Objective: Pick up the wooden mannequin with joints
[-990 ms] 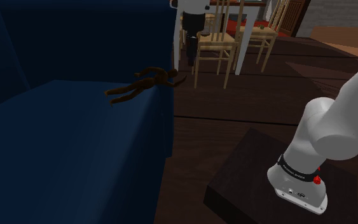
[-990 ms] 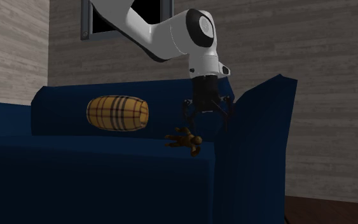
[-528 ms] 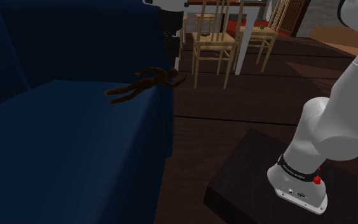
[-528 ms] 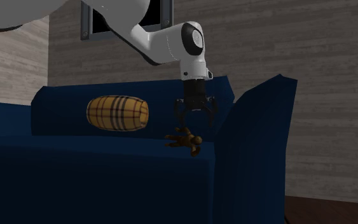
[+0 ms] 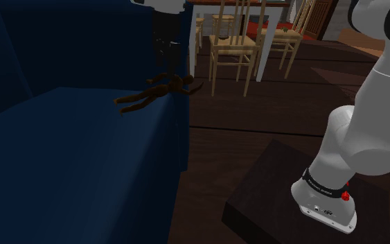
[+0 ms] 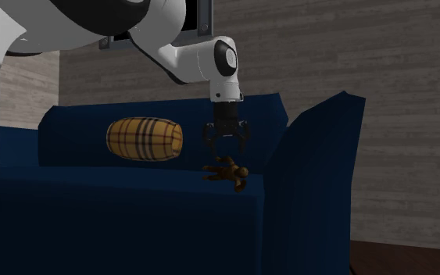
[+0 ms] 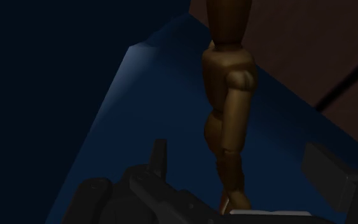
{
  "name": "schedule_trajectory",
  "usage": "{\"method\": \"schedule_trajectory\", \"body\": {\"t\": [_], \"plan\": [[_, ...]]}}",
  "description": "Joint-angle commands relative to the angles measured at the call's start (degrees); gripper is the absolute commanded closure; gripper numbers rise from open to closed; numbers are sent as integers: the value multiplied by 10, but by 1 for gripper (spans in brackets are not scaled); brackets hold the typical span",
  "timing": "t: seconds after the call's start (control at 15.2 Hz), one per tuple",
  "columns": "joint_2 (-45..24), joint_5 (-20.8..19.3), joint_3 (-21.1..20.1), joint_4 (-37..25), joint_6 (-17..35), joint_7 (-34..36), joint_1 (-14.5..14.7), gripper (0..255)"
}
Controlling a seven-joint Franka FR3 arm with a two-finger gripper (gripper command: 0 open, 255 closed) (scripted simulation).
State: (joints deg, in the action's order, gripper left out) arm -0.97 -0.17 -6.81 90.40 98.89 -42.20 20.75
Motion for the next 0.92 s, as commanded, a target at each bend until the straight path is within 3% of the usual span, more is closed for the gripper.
{"method": "schedule_trajectory", "body": {"t": [0.0, 0.33, 0.4, 0.86], "plan": [[1, 0, 0, 16, 16, -2, 0, 0], [6, 1, 0, 50, 45, -2, 0, 0], [6, 1, 0, 48, 44, -3, 0, 255], [5, 1, 0, 47, 43, -3, 0, 255]]}}
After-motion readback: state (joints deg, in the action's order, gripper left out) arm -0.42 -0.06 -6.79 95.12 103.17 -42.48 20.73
